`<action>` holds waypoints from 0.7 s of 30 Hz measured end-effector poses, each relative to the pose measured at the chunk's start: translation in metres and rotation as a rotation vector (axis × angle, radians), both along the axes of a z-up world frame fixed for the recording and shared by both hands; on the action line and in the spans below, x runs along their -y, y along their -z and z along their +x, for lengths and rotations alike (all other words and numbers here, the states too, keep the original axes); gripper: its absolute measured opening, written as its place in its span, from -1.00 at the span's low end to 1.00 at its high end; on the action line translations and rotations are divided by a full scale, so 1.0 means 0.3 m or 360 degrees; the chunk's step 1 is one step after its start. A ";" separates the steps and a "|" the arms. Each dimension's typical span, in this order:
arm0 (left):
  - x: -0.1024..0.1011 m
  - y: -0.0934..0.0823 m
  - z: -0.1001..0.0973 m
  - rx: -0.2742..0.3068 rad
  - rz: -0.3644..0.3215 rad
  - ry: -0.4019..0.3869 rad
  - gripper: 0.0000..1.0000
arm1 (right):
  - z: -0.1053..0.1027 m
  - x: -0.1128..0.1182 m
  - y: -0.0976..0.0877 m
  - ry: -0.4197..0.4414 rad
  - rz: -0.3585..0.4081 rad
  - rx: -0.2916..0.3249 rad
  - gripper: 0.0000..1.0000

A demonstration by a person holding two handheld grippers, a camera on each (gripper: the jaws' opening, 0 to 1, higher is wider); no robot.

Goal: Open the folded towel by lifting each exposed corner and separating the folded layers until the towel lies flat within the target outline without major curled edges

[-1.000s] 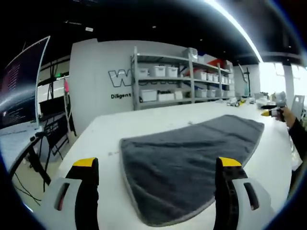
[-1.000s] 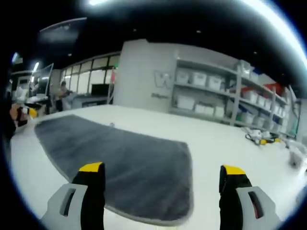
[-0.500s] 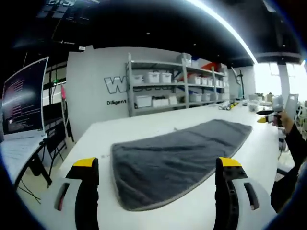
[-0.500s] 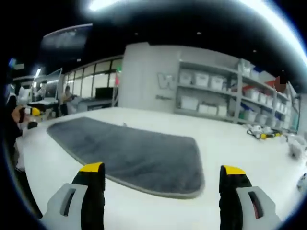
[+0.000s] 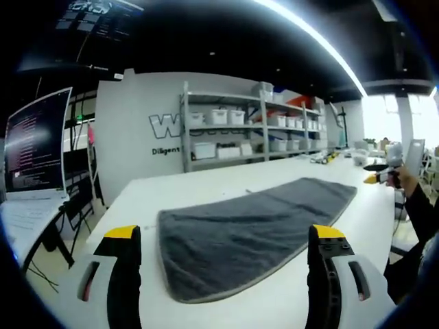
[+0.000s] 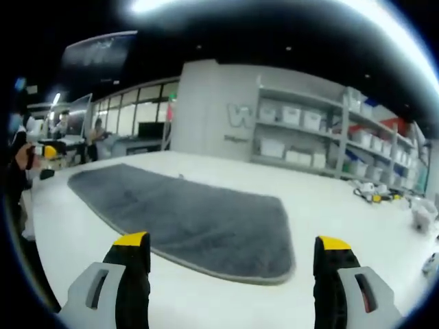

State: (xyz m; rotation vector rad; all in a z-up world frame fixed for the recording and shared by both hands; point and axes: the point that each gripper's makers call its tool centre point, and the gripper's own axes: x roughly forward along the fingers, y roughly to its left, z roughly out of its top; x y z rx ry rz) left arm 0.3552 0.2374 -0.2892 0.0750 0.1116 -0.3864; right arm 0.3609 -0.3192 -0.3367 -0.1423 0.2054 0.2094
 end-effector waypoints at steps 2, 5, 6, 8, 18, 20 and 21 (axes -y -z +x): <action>-0.002 0.009 0.005 -0.0003 -0.0011 -0.0005 0.99 | -0.002 -0.006 0.002 -0.0004 -0.0003 -0.0003 0.99; -0.002 0.023 0.006 -0.0013 -0.0015 -0.0006 0.99 | -0.001 -0.016 0.001 -0.0019 -0.0004 0.0002 0.99; -0.003 0.020 0.004 -0.0002 -0.0021 -0.0009 0.98 | -0.002 -0.018 0.000 -0.0021 -0.0006 0.0005 0.99; -0.005 0.008 -0.001 0.0013 -0.0054 -0.0002 0.98 | -0.001 -0.019 -0.002 -0.0021 -0.0009 0.0007 0.99; 0.007 -0.006 -0.023 0.0069 -0.0029 0.0025 0.95 | -0.006 -0.028 -0.003 -0.0036 -0.0018 0.0009 0.99; 0.018 0.001 -0.026 0.0063 -0.0024 0.0045 0.95 | -0.005 -0.028 0.001 -0.0036 -0.0022 0.0003 0.98; 0.021 0.006 -0.026 0.0057 -0.0011 0.0051 0.95 | -0.006 -0.030 0.002 -0.0037 -0.0024 0.0001 0.98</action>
